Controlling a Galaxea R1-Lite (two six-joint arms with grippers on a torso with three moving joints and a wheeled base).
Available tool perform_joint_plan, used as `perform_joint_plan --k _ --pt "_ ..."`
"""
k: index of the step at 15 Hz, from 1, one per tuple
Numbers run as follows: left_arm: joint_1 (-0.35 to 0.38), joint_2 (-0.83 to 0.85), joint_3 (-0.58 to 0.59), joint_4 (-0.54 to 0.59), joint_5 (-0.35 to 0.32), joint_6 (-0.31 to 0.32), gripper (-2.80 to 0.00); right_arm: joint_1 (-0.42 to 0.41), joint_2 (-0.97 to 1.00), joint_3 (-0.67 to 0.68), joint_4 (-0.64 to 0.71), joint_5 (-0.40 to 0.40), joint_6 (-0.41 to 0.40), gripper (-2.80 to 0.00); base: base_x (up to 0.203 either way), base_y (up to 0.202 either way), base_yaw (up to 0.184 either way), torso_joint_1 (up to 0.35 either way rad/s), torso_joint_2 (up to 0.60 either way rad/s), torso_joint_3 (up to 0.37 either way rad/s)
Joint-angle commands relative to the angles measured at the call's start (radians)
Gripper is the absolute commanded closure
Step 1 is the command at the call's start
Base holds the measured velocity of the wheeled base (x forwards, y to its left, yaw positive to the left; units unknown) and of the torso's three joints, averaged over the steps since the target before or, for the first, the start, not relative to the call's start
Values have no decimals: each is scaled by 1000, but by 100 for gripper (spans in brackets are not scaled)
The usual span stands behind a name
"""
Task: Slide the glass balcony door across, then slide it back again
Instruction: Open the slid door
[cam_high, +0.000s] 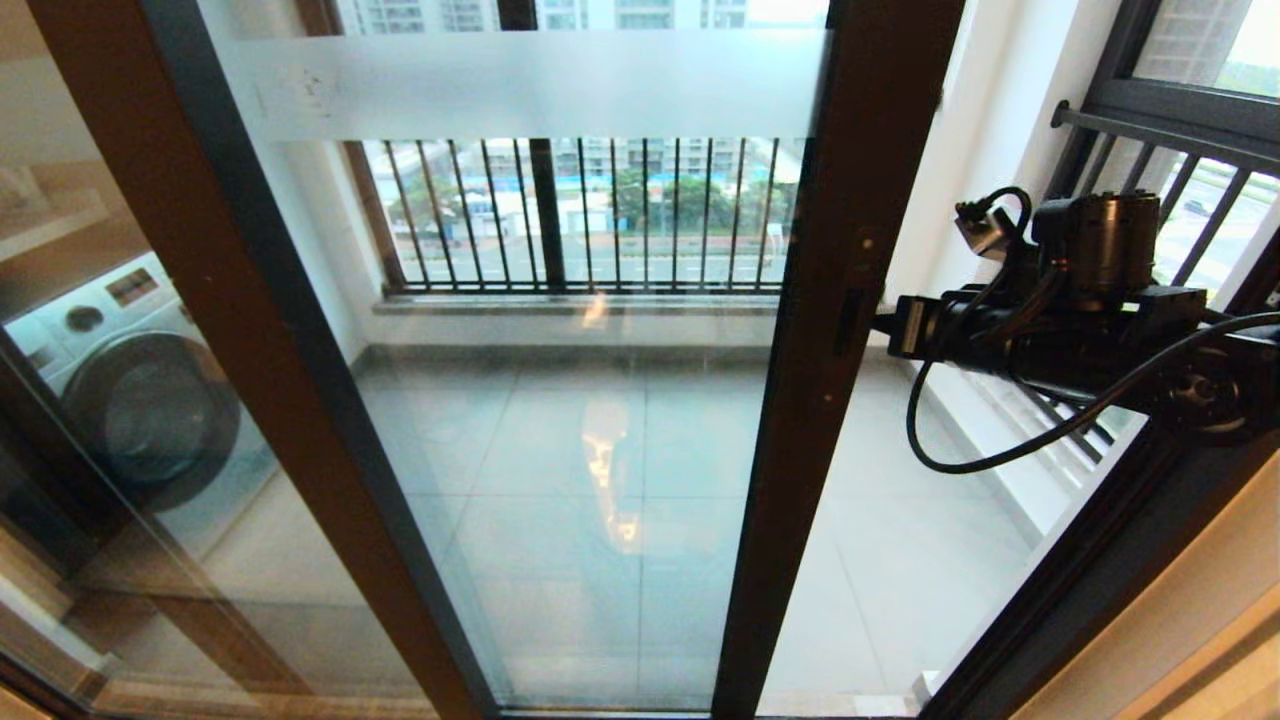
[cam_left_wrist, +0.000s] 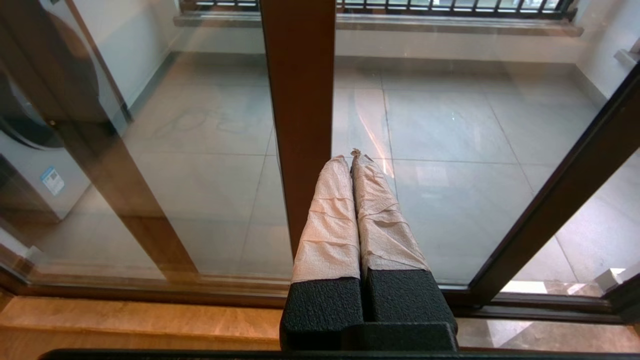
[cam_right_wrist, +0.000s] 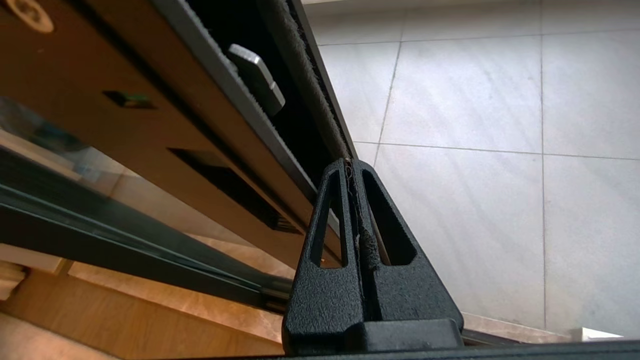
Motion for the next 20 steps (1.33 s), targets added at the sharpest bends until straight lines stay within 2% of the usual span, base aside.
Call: perform_joint_plan --k 1,10,20 --pt "0 0 0 1 0 0 0 25 17 -3 -5 -29 0 0 0 0 0 0 0 0" --pt "0 1 0 1 0 0 0 147 36 -26 -28 -117 12 0 0 0 0 0 0 0" --pt "0 1 0 1 0 0 0 216 38 -24 -28 -133 15 0 0 0 0 0 0 0"
